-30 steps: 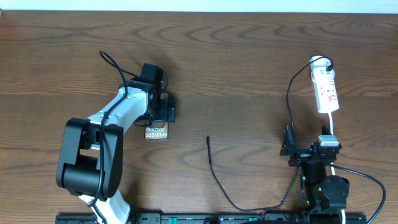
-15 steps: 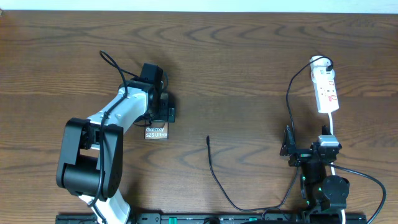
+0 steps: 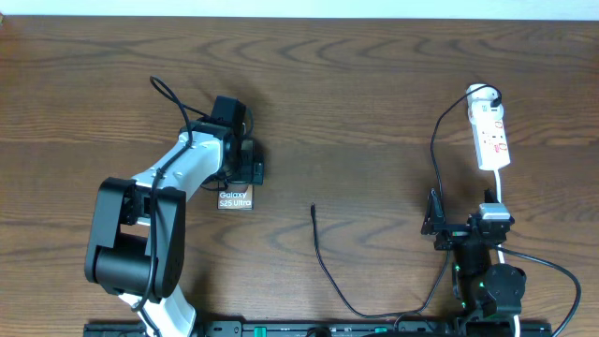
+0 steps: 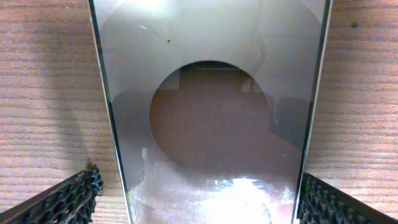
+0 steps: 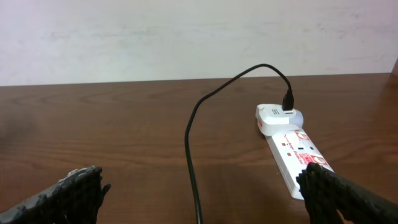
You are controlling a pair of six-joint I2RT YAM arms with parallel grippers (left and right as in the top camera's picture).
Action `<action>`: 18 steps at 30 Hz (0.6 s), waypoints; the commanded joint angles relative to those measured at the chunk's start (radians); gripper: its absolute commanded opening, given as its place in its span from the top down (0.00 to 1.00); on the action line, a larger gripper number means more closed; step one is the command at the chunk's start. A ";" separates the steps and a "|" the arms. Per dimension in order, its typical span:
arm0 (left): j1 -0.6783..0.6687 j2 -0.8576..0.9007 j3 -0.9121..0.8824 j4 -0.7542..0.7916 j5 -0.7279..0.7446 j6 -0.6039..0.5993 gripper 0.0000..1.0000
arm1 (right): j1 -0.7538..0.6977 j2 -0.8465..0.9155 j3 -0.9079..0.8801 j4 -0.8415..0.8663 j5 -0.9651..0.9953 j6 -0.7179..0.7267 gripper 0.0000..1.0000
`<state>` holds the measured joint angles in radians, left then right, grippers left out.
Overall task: Plug charger to phone and switch on socket
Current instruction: 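Close the left gripper on the phone box edges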
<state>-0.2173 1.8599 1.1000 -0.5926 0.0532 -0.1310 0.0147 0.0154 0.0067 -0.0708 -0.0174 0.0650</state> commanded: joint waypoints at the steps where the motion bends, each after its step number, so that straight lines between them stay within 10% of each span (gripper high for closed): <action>1: 0.002 0.016 -0.029 -0.003 0.005 -0.005 0.03 | -0.002 -0.004 -0.001 -0.005 0.007 0.009 0.01; 18: 0.002 0.016 -0.029 -0.003 0.005 -0.005 0.12 | -0.002 -0.004 -0.001 -0.004 0.007 0.009 0.01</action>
<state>-0.2173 1.8599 1.0981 -0.5934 0.0452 -0.1310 0.0143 0.0154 0.0067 -0.0704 -0.0177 0.0650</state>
